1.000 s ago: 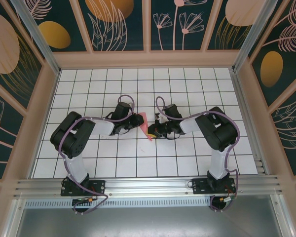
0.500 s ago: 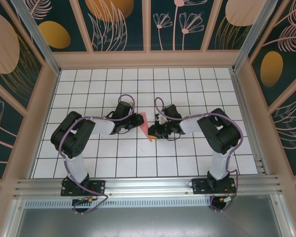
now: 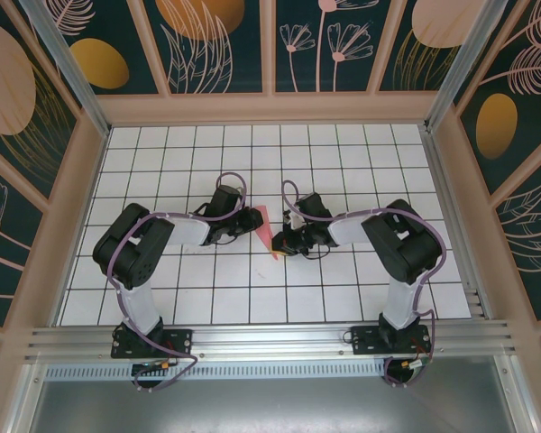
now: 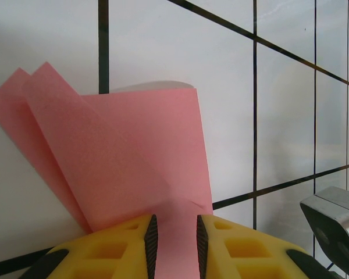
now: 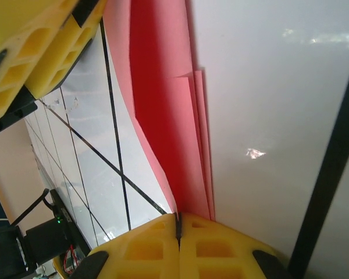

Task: Fold a paper plane with a square sheet of paper (pick it up from the middle)
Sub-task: Fold the wing for the fifth time at the center of the table.

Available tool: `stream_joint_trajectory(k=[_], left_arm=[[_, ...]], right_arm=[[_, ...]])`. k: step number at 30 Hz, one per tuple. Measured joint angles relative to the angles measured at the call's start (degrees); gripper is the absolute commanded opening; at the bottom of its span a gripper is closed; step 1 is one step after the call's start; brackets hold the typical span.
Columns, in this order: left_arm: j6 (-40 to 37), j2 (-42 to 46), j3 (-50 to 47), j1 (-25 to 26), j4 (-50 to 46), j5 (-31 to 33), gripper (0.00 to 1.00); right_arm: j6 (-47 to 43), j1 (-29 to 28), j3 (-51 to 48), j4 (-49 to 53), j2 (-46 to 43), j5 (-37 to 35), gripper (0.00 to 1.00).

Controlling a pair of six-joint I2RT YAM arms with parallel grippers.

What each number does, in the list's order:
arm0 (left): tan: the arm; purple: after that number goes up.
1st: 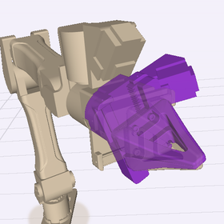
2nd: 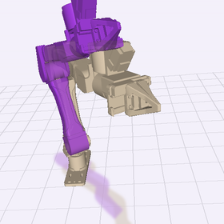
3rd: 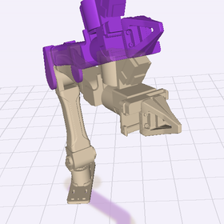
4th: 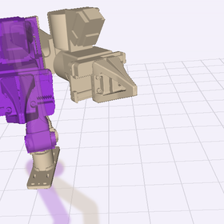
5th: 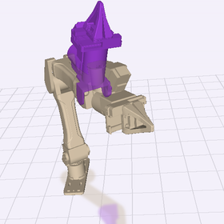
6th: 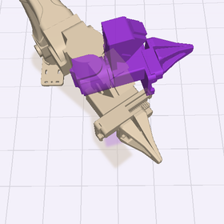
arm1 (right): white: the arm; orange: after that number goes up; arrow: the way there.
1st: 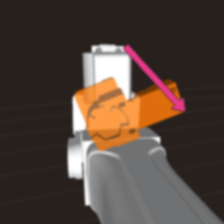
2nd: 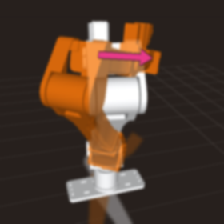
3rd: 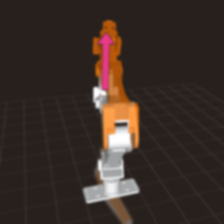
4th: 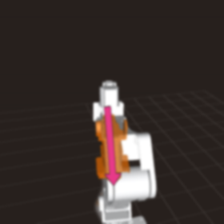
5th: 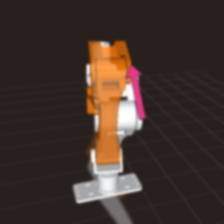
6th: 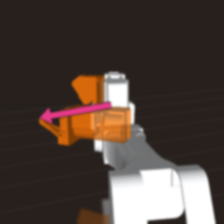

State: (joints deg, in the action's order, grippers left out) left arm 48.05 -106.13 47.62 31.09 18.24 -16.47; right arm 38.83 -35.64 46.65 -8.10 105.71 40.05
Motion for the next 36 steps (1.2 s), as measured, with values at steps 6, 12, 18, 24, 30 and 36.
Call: stream_joint_trajectory(k=[6,12,18,24,30,36], left_arm=[[0.1,-0.1,0.5,0.0,-0.9,0.0,0.27],[0.2,-0.5,2.0,0.0,-3.4,0.2,0.27],[0.2,-0.7,2.9,0.0,-5.0,0.3,0.27],[0.2,-0.8,3.3,0.1,-5.8,0.4,0.27],[0.2,-0.9,3.6,0.1,-6.3,0.5,0.27],[0.2,-0.9,3.7,0.1,-6.5,0.5,0.27]], right_arm=[[-1.5,-0.1,-0.2,2.6,-3.0,-2.8,0.12],[-2.6,-0.2,-1.0,4.1,-3.6,-4.7,0.11],[-2.5,-0.3,-1.5,3.6,-3.6,-5.2,0.06],[-2.5,-0.3,-1.6,3.6,-3.5,-5.3,0.06],[-2.5,-0.4,-1.6,4.3,-4.3,-6.3,0.10],[-2.5,-0.4,-1.8,5.6,-5.2,-7.7,0.11]])
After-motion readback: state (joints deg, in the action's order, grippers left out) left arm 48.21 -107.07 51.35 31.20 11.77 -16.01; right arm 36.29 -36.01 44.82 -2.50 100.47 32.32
